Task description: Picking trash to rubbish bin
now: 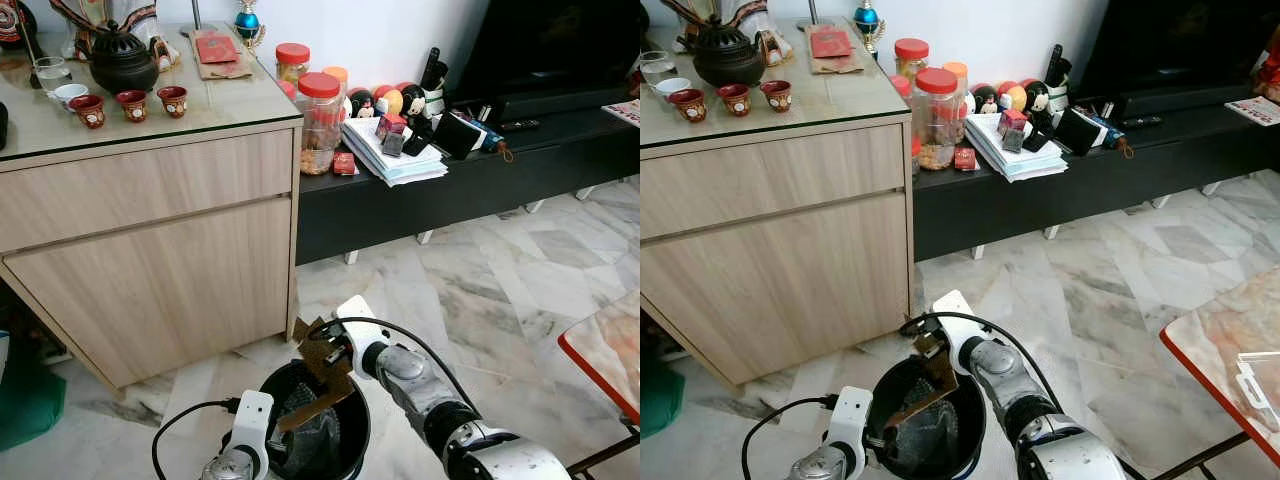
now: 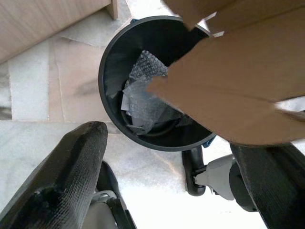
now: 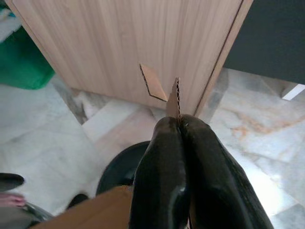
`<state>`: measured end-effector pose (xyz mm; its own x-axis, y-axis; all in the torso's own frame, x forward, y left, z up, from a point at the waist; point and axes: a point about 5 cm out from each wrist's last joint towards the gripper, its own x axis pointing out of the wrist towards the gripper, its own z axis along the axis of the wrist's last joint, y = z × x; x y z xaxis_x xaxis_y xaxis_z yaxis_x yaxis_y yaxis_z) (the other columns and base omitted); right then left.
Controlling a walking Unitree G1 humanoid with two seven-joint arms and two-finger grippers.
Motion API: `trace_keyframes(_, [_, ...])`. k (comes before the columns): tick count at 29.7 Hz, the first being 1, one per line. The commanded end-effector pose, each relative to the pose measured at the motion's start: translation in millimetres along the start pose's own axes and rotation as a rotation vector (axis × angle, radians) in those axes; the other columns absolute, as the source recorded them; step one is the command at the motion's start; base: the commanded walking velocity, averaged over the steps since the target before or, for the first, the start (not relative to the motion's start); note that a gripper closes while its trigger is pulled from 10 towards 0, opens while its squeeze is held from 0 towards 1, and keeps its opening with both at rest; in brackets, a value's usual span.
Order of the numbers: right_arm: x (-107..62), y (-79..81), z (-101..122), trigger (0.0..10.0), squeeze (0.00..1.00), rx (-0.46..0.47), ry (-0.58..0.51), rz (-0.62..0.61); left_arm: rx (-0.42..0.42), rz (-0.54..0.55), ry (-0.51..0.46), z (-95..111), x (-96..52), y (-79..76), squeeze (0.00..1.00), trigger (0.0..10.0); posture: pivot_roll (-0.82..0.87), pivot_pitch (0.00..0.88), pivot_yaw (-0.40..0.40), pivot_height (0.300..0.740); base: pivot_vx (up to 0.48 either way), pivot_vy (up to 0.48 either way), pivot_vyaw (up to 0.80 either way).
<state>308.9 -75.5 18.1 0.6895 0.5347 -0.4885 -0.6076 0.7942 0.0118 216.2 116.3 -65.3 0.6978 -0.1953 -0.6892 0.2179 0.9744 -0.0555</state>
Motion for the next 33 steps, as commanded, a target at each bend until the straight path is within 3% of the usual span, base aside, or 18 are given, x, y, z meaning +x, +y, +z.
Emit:
trace_keyframes(1, [-0.8, -1.6, -2, 10.0, 1.0, 0.032, 0.009, -0.002, -0.002, -0.015, 0.01, -3, -0.5, -3.1, 0.0, 10.0, -0.02, 0.022, -0.127, 0.74, 0.0, 0.0, 0.0])
trace_keyframes(12, [-4.2, -5.3, -9, 10.0, 1.0, 0.033, 0.023, -0.016, -0.004, -0.02, 0.012, -4, -0.8, -4.7, 0.0, 10.0, -0.02, 0.029, -0.127, 0.74, 0.0, 0.0, 0.0])
trace_keyframes(18, [-8.2, -15.8, -8, 10.0, 1.0, 0.037, 0.008, -0.049, -0.002, -0.02, 0.014, -5, -0.9, -4.8, 0.0, 10.0, -0.02, 0.029, -0.126, 0.74, 0.0, 0.0, 0.0])
trace_keyframes(19, [-8.9, -17.7, -7, 10.0, 0.47, 0.035, 0.004, -0.054, -0.001, -0.019, 0.014, -5, -1.0, -4.8, 0.0, 10.0, -0.02, 0.029, -0.126, 0.74, 0.0, 0.0, 0.0])
trace_keyframes(20, [-10.3, -21.9, -5, 10.0, 0.0, 0.037, -0.004, -0.068, -0.001, -0.018, 0.015, -5, -1.0, -4.6, 0.0, 10.0, -0.02, 0.029, -0.126, 0.74, 0.0, 0.0, 0.0])
trace_keyframes(21, [-10.3, -21.9, -5, 10.0, 0.0, 0.037, -0.004, -0.068, -0.001, -0.018, 0.015, -5, -1.0, -4.6, 0.0, 10.0, -0.02, 0.029, -0.126, 0.74, 0.0, 0.0, 0.0])
trace_keyframes(23, [-16.2, -36.9, 0, 10.0, 0.0, 0.052, -0.043, -0.121, 0.0, -0.012, 0.016, -6, -1.1, -4.0, 0.0, 10.0, -0.02, 0.031, -0.125, 0.74, 0.0, 0.0, 0.0])
trace_keyframes(26, [-35.7, -74.3, 3, 10.0, 0.0, 0.111, -0.097, -0.285, 0.009, 0.005, 0.021, -7, -1.8, -1.6, 0.0, 10.0, -0.03, 0.037, -0.123, 0.74, 0.0, 0.0, 0.0])
trace_keyframes(28, [-45.2, -88.0, 0, 10.0, 0.0, 0.127, -0.1, -0.349, 0.009, 0.016, 0.023, -8, -2.2, -0.2, 0.0, 10.0, -0.03, 0.037, -0.123, 0.74, 0.0, 0.0, 0.0])
trace_keyframes(31, [-71.4, -115.5, -20, 10.0, 0.0, 0.183, -0.067, -0.491, 0.026, 0.068, 0.026, -10, -3.4, 6.3, 0.0, 10.0, -0.05, 0.04, -0.122, 0.74, 0.0, 0.0, 0.0])
trace_keyframes(33, [-80.2, -122.4, -28, 10.0, 0.0, 0.203, -0.047, -0.533, 0.025, 0.083, 0.028, -10, -3.8, 8.3, 0.0, 10.0, -0.05, 0.041, -0.121, 0.74, 0.0, 0.0, 0.0])
